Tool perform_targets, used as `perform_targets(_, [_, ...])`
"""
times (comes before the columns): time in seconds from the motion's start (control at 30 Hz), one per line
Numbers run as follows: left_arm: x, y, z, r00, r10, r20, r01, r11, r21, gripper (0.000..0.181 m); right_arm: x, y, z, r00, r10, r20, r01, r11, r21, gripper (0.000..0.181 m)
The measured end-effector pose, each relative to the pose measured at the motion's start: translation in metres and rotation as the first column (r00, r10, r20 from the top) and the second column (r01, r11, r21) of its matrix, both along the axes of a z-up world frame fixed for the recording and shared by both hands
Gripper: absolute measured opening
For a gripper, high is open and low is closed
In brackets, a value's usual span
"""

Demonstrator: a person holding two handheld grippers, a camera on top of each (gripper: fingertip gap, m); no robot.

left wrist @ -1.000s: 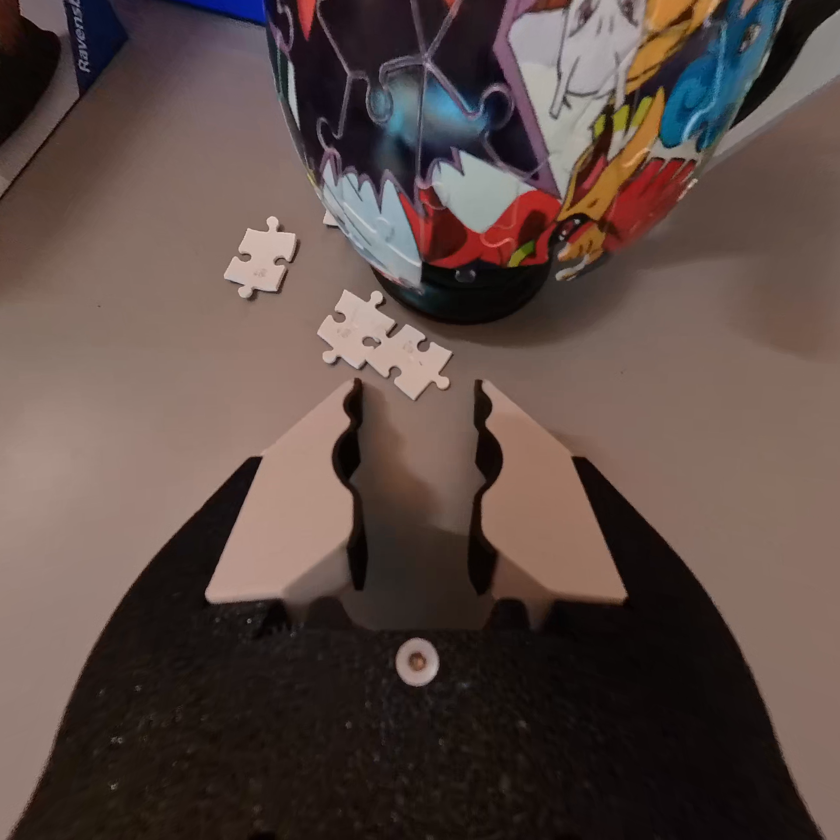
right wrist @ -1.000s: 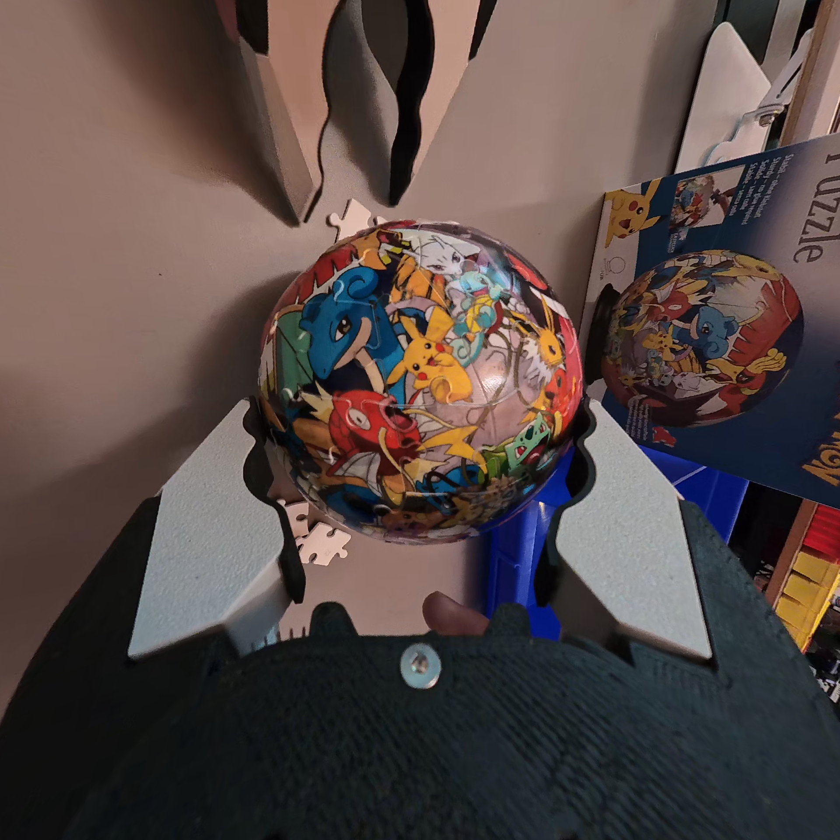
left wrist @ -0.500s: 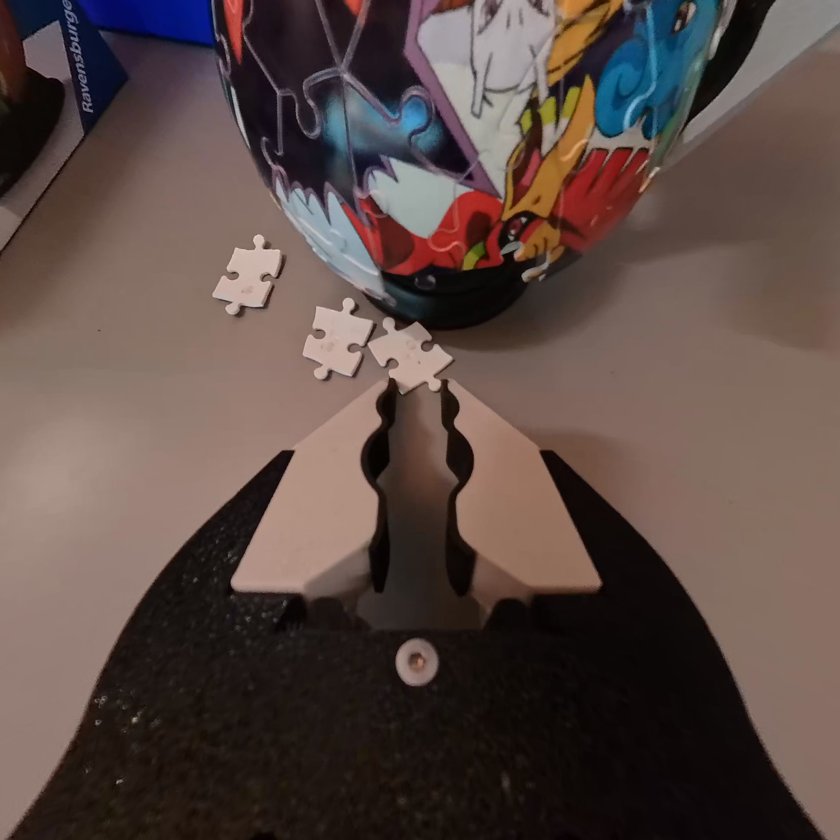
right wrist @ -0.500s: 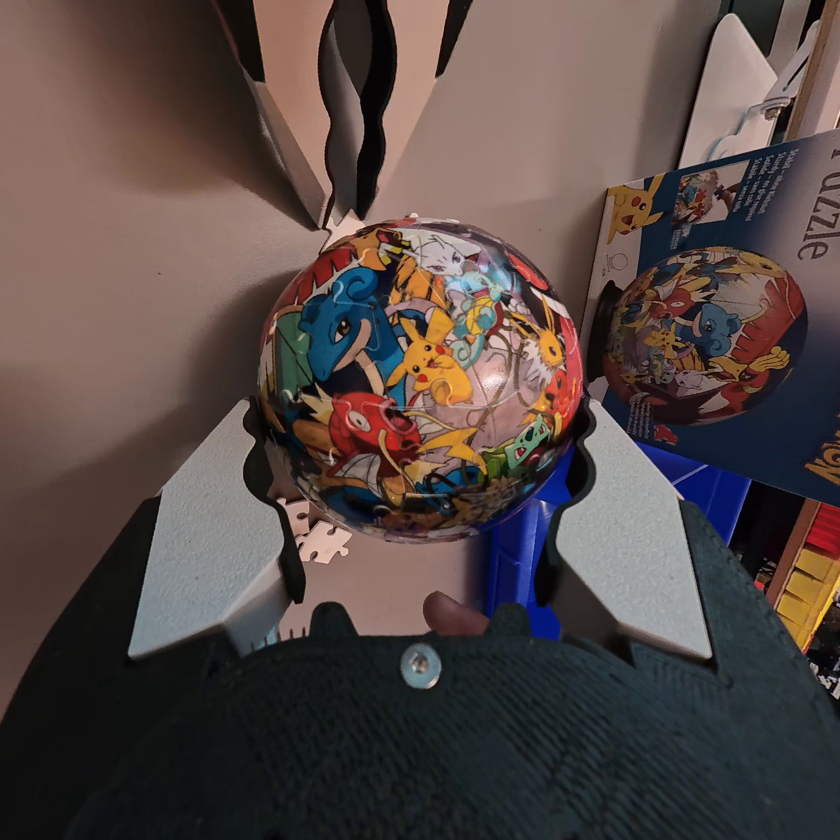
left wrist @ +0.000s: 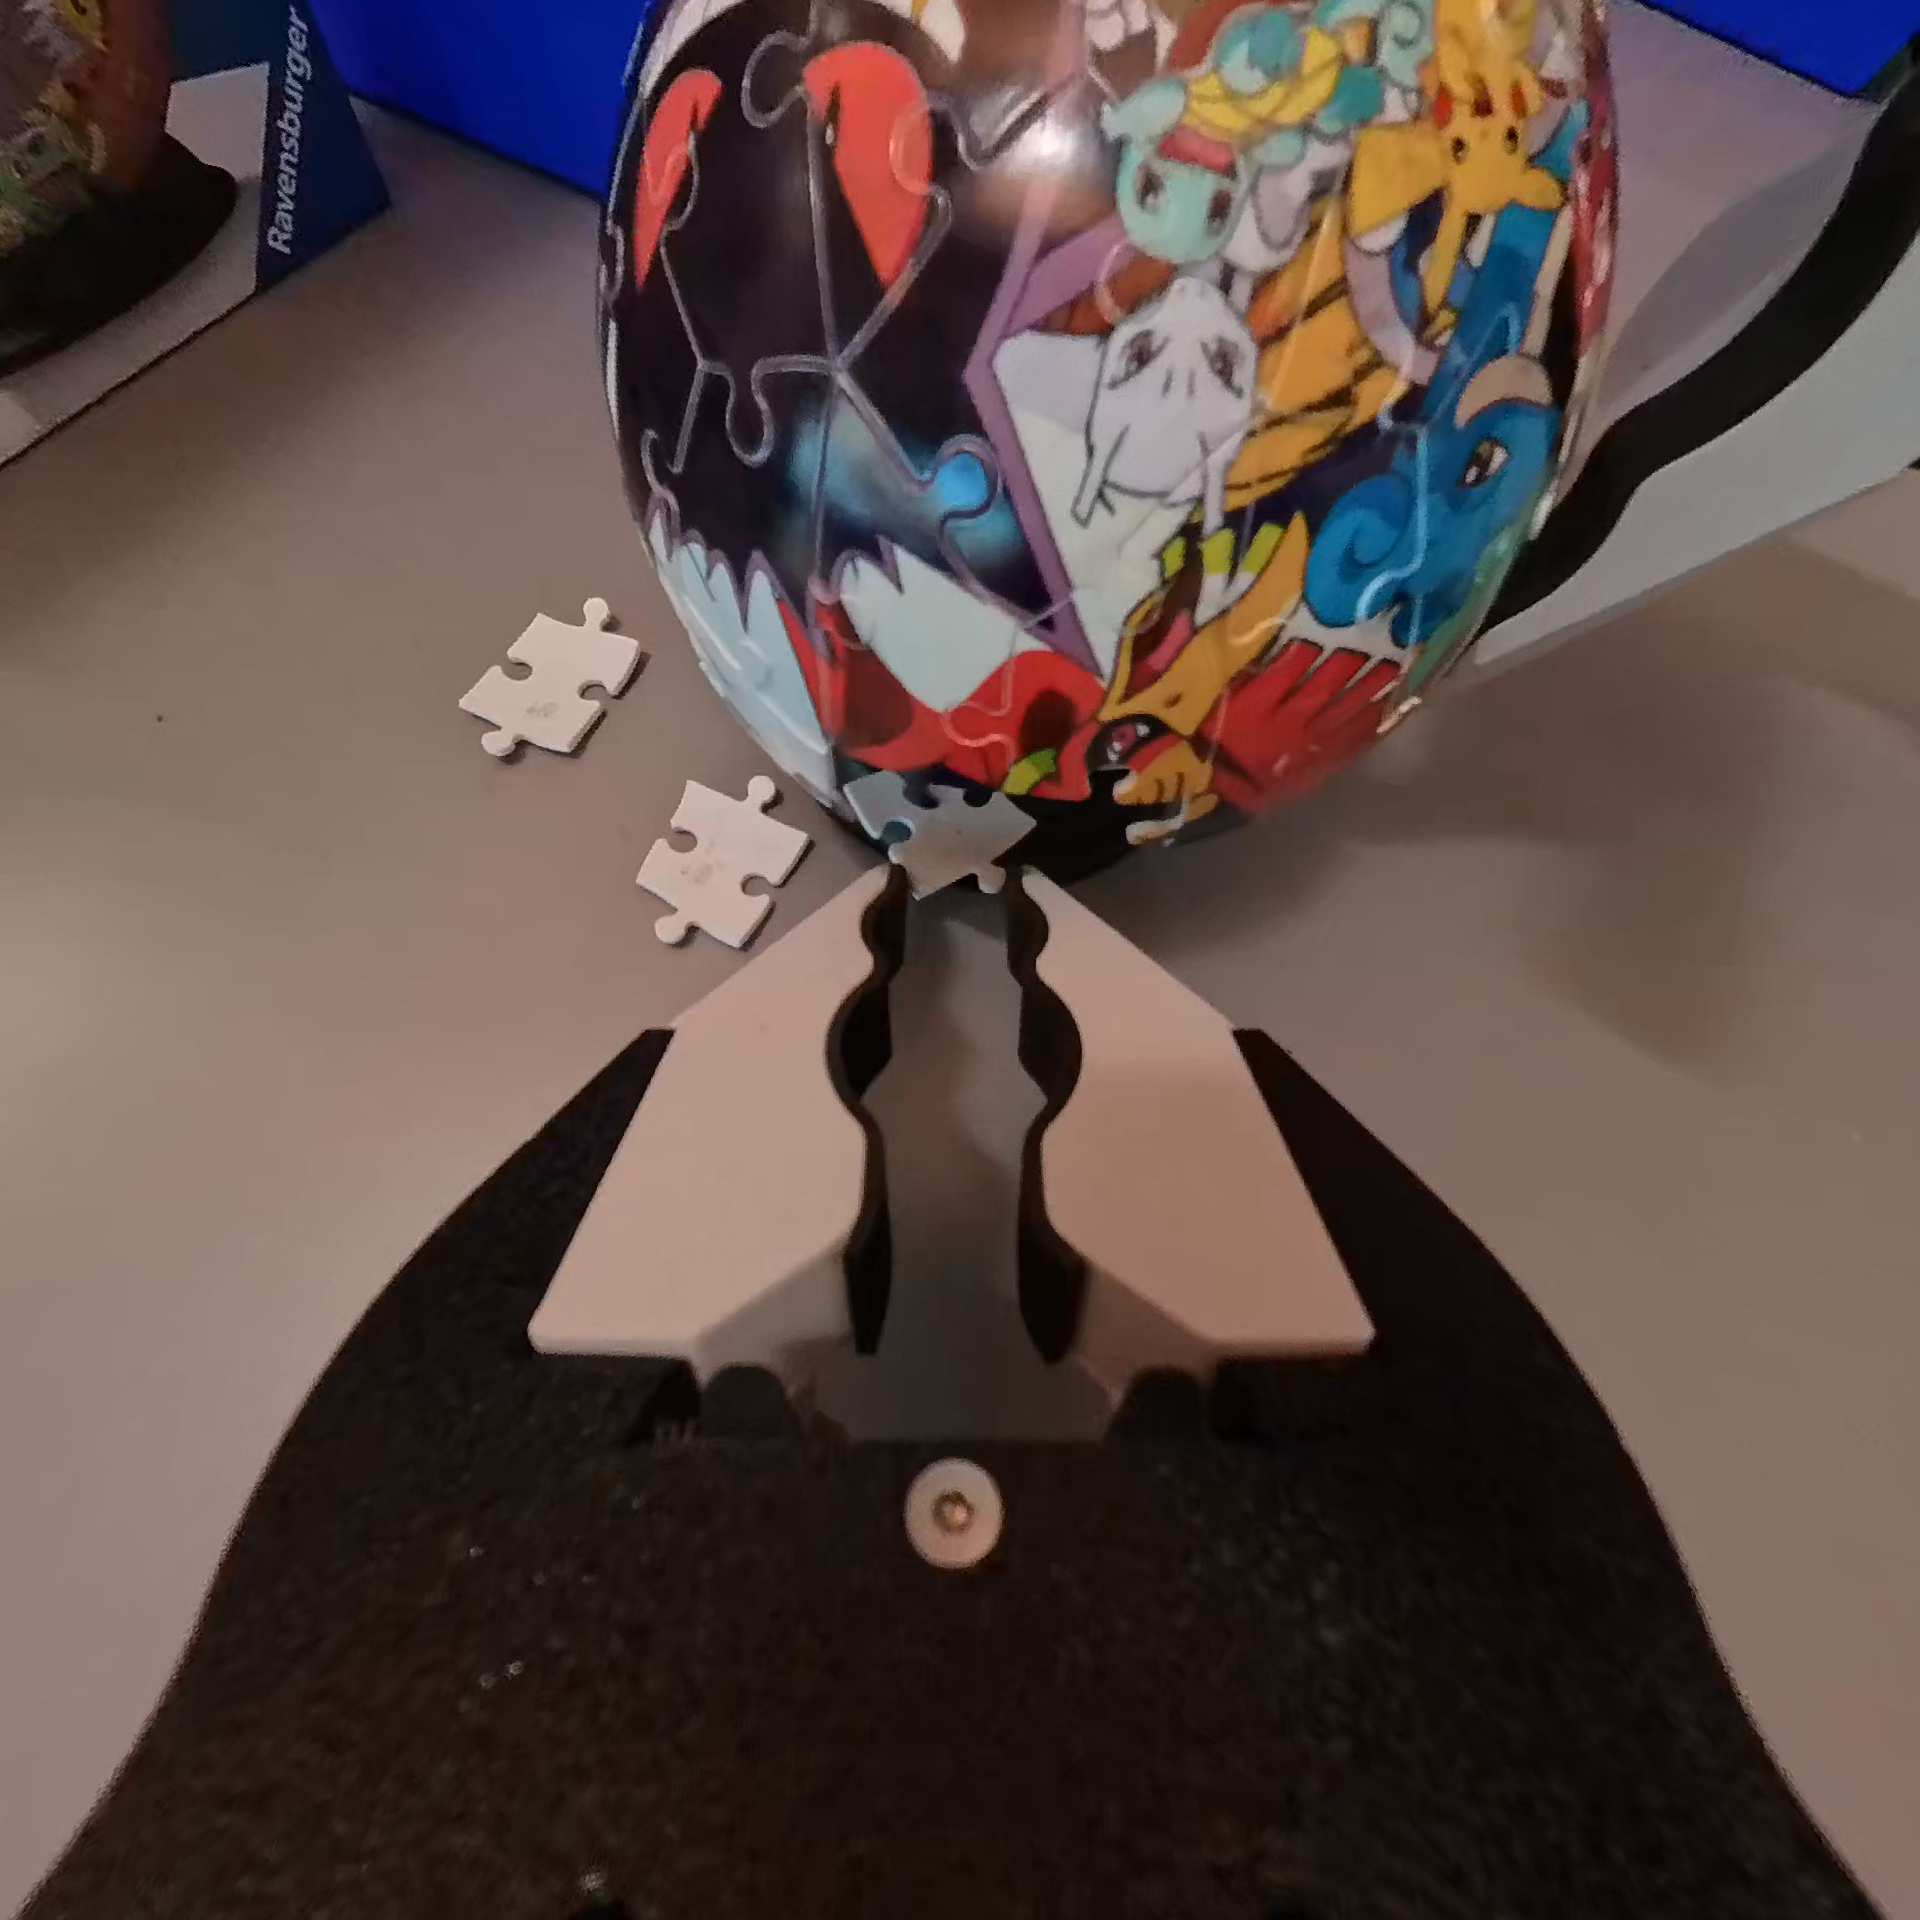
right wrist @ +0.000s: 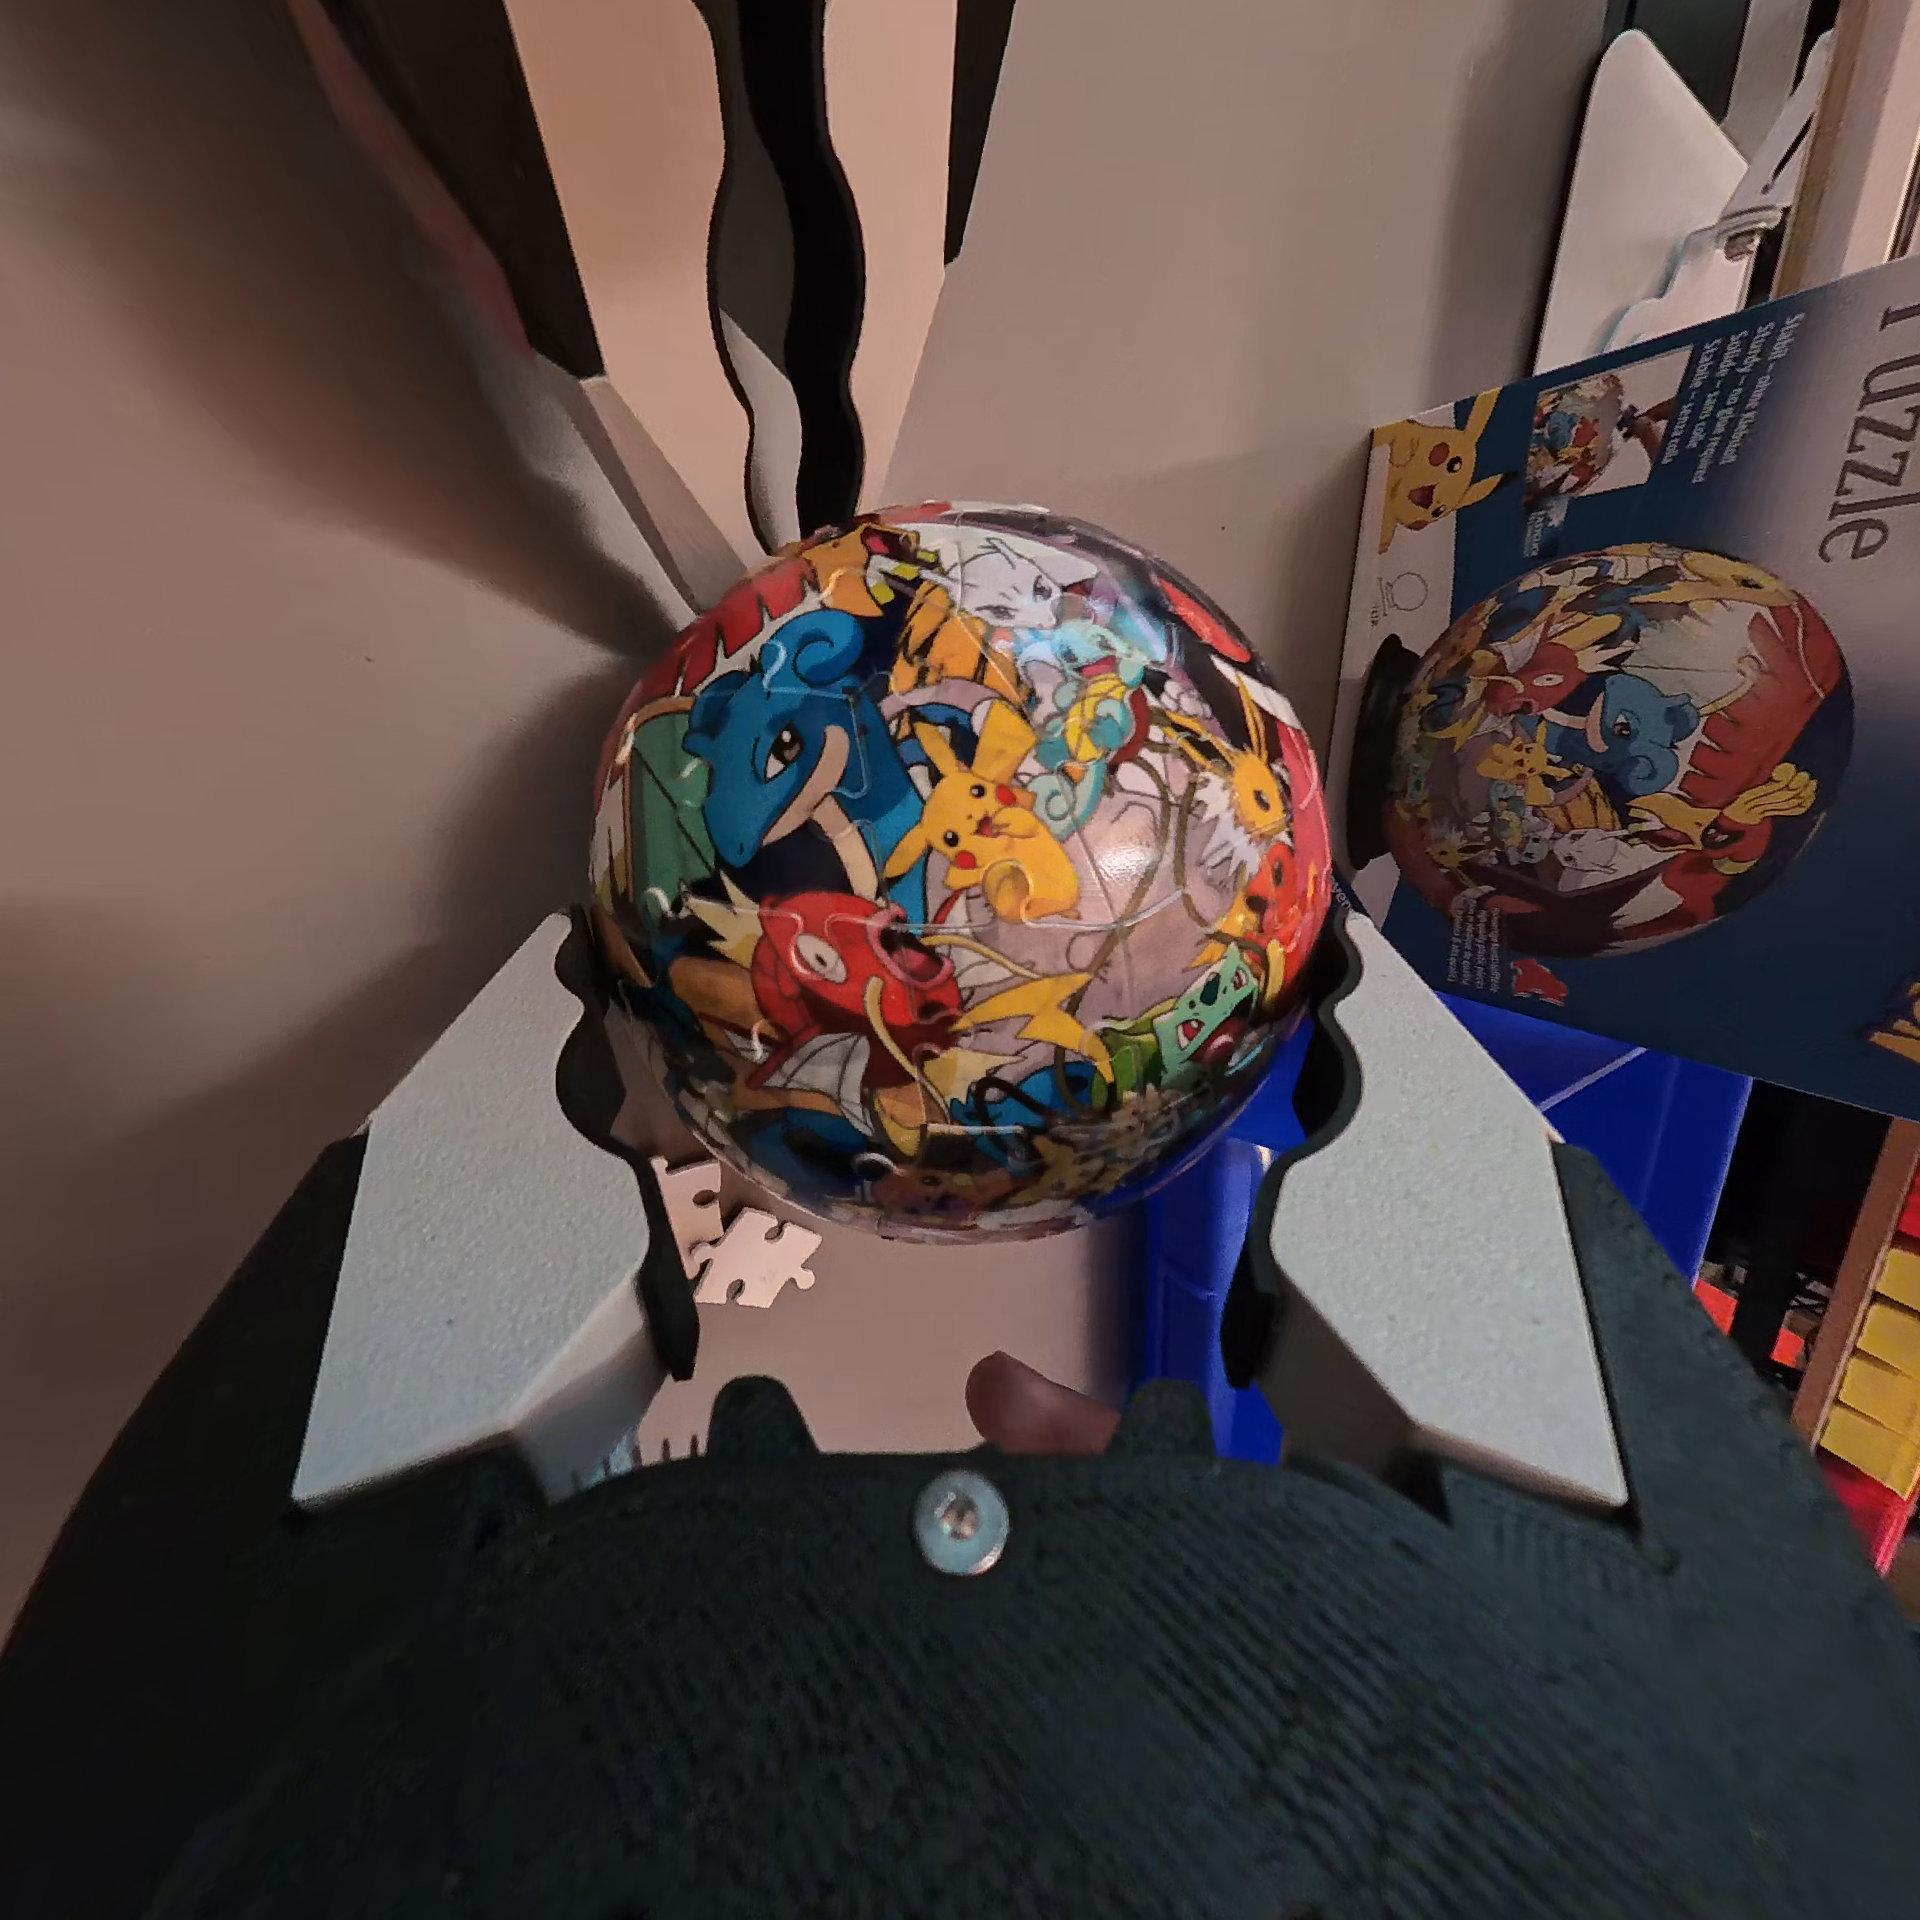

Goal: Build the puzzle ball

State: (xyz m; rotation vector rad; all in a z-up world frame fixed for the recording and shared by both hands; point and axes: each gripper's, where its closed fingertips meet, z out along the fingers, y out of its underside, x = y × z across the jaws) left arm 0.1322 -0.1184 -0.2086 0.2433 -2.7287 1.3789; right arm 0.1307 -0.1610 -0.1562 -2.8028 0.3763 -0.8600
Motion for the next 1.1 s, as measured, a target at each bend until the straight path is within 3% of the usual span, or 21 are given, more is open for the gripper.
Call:
perform_targets(0.27, [-0.001,-0.004,0.001,0.999,0.043,-0.017,-0.043,0.999,-0.001,0.016,0.0,0.0,0.0,1.0,-0.006,0.007,0.006,1.0,0.007,0.132])
perform_targets(0.73, [-0.013,-0.003,0.003,1.0,0.011,-0.008,-0.011,1.0,-0.011,0.022,0.0,-0.001,0.0,1.0,-0.014,0.007,0.014,1.0,0.015,0.133])
perform_targets(0.97, [0.002,0.004,0.007,0.999,0.025,0.03,-0.025,0.999,-0.023,0.023,0.0,0.0,0.0,1.0,-0.014,0.01,0.014,1.0,0.026,0.133])
perform_targets(1.1, [0.022,-0.002,0.009,0.996,0.091,0.012,-0.091,0.996,-0.023,0.048,0.0,-0.001,0.001,1.0,-0.017,0.014,0.017,0.999,0.035,0.132])
